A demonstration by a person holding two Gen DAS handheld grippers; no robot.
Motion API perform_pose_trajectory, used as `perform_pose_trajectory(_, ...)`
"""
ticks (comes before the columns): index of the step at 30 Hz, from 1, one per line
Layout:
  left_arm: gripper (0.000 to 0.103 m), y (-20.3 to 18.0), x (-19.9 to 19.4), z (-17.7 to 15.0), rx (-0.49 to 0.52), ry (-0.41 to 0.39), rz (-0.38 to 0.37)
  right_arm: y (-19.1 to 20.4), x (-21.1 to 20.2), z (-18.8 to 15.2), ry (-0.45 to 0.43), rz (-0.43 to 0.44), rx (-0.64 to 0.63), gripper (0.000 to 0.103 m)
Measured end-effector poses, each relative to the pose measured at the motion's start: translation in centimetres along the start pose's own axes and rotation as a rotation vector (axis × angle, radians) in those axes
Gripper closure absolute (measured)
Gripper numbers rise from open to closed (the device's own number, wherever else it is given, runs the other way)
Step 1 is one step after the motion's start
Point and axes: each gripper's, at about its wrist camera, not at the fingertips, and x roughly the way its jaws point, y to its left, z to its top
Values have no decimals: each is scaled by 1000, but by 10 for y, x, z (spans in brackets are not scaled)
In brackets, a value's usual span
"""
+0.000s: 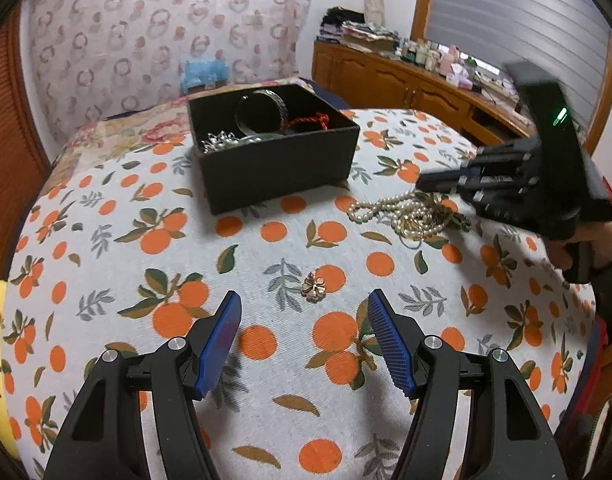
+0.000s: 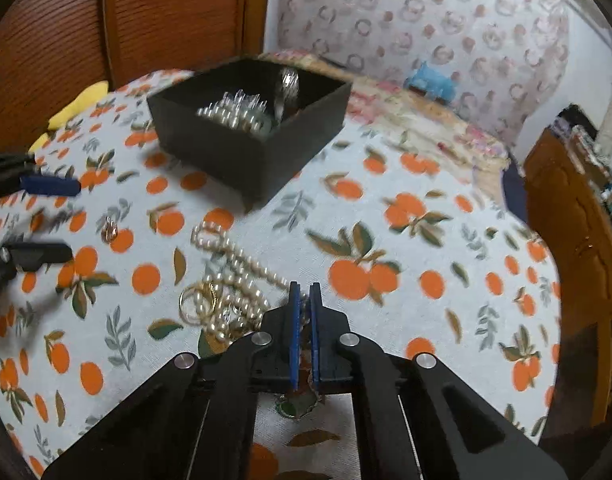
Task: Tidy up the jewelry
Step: 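Grasp the gold chain with the right tool while the left tool moves to the flower brooch, then grasp the flower brooch with the left tool while the right tool lifts the gold chain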
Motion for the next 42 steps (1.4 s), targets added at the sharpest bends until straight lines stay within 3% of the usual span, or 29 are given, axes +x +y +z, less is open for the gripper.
perform_pose_trajectory(5,40,-2,11,4,20,24,3,0,-37,18,-98,-16,4,98)
perform_pose_trajectory(10,61,-1,18,6,27,39,7,-1,-72,38,-174,-37,-7,98)
perform_pose_trajectory(17,75,-6,23,7,57,29,18,-3,-102,55,-238,-54,-8,98)
perform_pose_trajectory(20,89,-9,23,8,69,30,20,-5,-116,63,-267,-64,-9,98)
perform_pose_trajectory(26,89,-10,18,10,60,22,13,-6,-136,74,-304,-81,-17,98)
perform_pose_trajectory(42,89,-2,-51,58,55,-149,39,-1,-178,121,-399,-96,-41,98)
